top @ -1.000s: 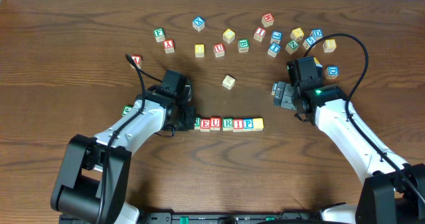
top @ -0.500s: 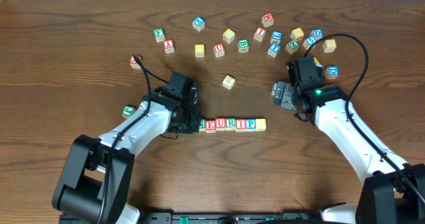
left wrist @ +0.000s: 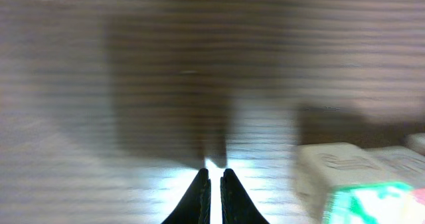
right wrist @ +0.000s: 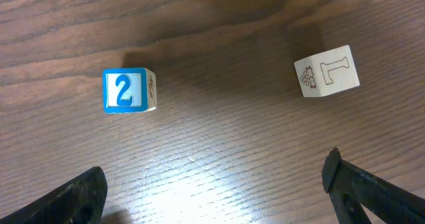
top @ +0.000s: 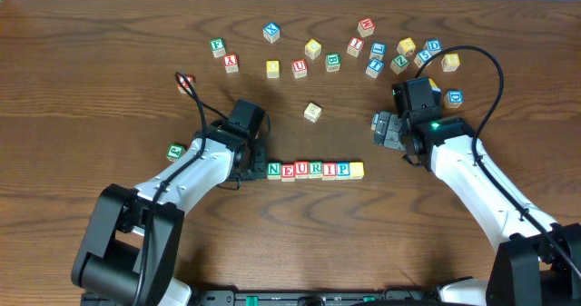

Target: Spell out NEURIPS

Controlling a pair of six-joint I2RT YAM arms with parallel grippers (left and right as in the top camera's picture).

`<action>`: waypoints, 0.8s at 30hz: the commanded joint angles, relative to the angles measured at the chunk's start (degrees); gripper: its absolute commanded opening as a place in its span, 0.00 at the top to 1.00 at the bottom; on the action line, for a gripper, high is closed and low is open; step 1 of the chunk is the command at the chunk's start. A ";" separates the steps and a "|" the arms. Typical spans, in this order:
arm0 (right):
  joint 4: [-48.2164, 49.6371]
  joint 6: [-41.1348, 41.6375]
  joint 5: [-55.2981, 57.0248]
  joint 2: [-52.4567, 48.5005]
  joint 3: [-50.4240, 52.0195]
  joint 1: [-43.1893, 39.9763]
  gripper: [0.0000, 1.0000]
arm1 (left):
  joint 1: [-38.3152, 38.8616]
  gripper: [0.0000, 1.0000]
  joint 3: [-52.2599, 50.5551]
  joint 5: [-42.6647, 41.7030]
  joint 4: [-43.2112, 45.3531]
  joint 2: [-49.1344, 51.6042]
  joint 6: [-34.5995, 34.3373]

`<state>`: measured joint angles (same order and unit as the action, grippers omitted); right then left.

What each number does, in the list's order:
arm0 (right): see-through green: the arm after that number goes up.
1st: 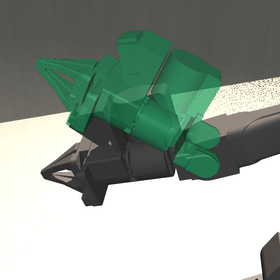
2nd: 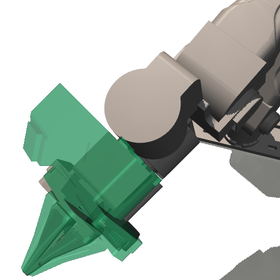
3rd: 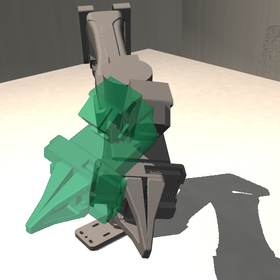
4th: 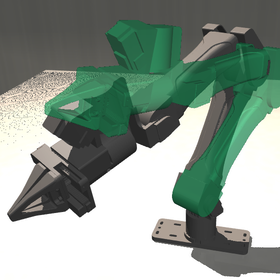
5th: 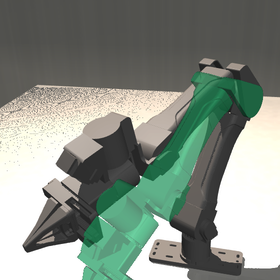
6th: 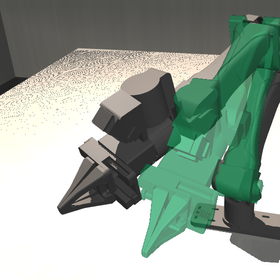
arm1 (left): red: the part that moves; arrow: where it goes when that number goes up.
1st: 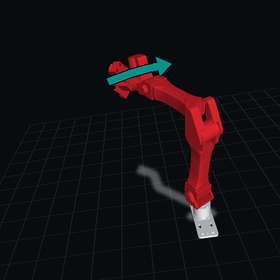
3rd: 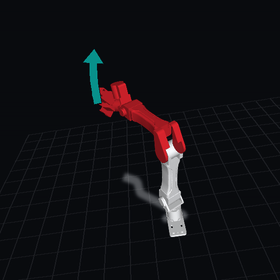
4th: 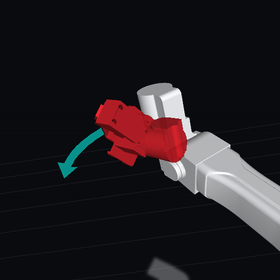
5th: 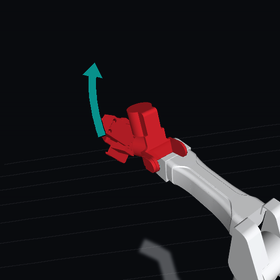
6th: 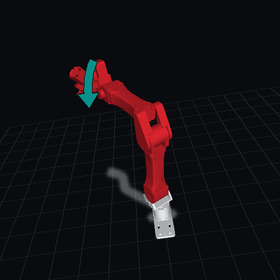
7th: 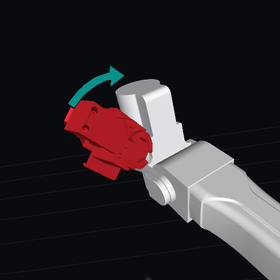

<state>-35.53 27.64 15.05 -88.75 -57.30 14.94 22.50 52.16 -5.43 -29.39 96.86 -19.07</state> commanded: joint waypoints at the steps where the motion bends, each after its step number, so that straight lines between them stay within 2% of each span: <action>1: 0.13 -1.62 0.90 -0.17 -1.05 -0.28 0.01 | -0.35 0.92 0.37 8.28 -1.70 -0.96 -5.95; 11: 1.97 -3.08 0.92 -0.17 -1.05 -0.28 0.01 | 0.15 0.93 1.75 7.17 -9.75 -1.38 -8.07; 17: 3.19 -3.10 0.92 -0.17 -1.05 -0.28 0.01 | 2.10 0.93 1.77 -1.20 -10.86 -1.51 -8.04; 24: 3.93 -4.04 0.92 -0.17 -1.05 -0.28 0.01 | 7.82 0.92 3.98 -5.09 -10.29 -1.53 -8.04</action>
<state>-31.83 24.75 15.05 -88.75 -57.30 14.94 28.12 53.45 -7.53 -39.94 96.64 -26.72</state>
